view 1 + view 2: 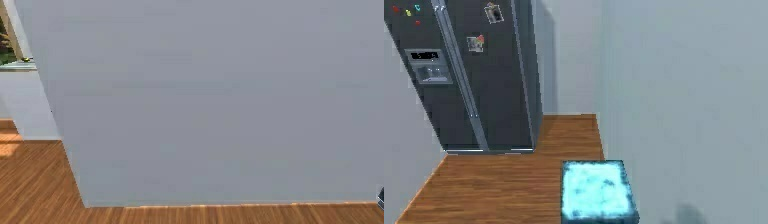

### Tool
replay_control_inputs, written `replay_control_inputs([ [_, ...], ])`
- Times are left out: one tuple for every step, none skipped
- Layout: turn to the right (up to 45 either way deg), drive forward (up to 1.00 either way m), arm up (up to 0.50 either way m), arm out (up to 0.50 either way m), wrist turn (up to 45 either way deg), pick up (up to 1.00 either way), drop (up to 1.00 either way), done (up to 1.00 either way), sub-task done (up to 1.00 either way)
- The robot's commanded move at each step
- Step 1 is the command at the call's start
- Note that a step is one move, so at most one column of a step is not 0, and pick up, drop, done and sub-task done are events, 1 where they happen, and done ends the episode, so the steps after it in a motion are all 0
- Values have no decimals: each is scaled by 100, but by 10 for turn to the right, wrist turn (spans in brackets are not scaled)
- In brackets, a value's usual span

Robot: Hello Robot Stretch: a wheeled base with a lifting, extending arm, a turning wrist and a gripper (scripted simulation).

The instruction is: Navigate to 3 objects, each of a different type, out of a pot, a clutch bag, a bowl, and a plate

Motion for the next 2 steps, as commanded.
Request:
replay_control_inputs([
  [0, 15, 0, 0, 0, 0, 0, 0, 0],
  [-450, 0, 0, 0, 0, 0, 0, 0, 0],
])
